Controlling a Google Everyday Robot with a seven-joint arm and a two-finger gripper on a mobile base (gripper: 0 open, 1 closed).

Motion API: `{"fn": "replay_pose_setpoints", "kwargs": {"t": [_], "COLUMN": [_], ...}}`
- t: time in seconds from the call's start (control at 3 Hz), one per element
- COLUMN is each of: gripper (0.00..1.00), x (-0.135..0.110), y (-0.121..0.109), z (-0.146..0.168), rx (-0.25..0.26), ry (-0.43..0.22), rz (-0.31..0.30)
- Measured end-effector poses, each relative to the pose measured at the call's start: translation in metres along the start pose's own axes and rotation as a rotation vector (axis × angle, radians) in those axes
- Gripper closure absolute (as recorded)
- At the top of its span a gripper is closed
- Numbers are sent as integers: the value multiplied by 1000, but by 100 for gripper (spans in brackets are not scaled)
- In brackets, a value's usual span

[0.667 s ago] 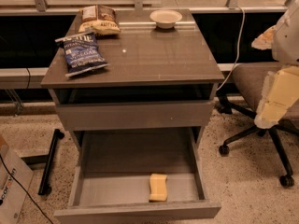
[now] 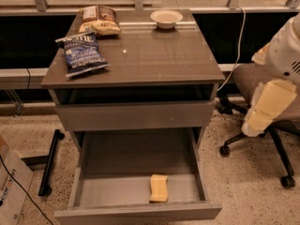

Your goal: Pick sponge from middle drawer and place on counter

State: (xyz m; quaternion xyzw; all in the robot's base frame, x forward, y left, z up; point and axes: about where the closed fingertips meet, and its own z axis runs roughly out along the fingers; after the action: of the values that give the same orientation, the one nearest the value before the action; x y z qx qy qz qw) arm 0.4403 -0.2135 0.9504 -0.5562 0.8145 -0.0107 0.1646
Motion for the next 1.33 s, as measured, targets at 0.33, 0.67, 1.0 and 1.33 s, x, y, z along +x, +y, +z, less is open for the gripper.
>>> {"fn": "replay_pose_setpoints", "kwargs": {"t": [0.33, 0.67, 1.0, 1.33], "gripper": [0, 0, 0, 0], "x": [3, 3, 3, 3], "y": [3, 3, 3, 3], "z": [34, 35, 34, 34], "rx": [-20, -18, -25, -25], "ry": [-5, -5, -18, -18], "rz": [117, 132, 130, 130]}}
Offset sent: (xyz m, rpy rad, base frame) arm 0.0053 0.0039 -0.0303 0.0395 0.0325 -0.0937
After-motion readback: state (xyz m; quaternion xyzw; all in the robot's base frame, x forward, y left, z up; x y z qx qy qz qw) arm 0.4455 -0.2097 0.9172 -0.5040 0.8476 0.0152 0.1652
